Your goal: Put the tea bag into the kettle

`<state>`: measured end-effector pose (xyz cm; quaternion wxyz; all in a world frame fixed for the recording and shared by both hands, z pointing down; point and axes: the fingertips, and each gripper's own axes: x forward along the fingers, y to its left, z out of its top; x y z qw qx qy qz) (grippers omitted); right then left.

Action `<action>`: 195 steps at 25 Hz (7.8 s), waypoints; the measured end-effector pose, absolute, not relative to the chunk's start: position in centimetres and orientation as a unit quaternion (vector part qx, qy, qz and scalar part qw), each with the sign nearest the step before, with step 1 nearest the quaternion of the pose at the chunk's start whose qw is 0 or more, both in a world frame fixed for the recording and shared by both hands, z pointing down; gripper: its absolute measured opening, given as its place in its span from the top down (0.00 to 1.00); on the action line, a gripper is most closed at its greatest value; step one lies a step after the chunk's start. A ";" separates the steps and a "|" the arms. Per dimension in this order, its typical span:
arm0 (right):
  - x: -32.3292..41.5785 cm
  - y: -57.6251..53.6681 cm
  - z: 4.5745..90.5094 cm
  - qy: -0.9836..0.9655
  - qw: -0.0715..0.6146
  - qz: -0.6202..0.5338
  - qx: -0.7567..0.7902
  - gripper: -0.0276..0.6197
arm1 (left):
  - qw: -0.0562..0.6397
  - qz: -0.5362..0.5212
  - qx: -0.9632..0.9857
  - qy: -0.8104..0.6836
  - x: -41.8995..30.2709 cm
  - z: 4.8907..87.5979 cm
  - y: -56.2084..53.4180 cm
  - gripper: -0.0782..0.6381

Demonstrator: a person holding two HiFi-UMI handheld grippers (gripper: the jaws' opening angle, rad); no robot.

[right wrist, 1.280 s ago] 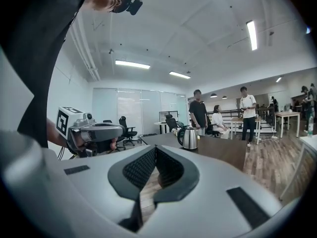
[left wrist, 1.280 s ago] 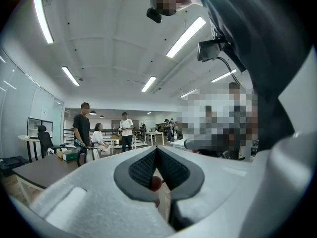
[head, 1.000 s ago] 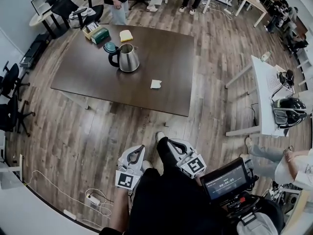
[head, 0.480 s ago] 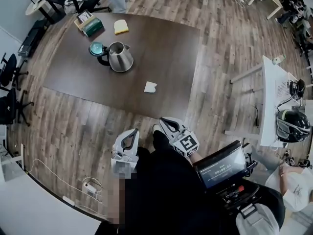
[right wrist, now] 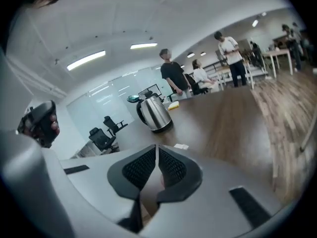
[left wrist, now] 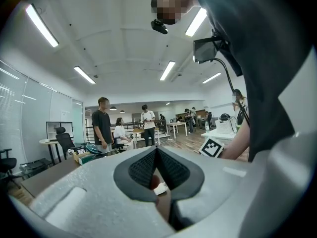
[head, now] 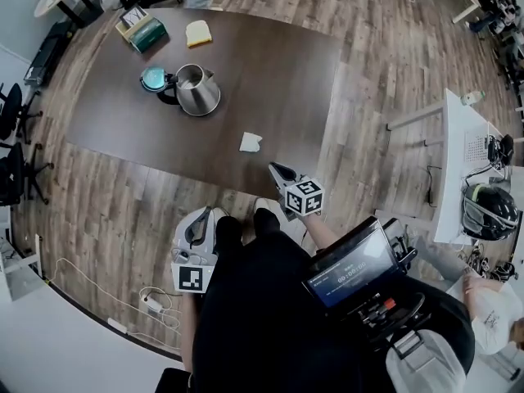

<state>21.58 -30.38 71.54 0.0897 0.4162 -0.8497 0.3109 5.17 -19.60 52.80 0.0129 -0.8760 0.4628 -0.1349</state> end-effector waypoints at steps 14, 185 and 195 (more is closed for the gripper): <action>21.2 -36.2 83.8 -0.673 0.024 0.583 0.455 0.80 | 0.025 -0.180 -0.841 0.509 0.1 53.1 -18.4 0.89; 0.5 -57.5 56.0 -0.758 0.585 -0.157 0.241 0.93 | -0.002 -0.034 -0.952 0.303 -24.9 52.4 -48.2 0.89; -0.3 -58.9 59.8 -0.760 0.605 -0.121 0.205 0.93 | -0.001 -0.033 -0.948 0.318 -25.4 52.1 -48.6 0.89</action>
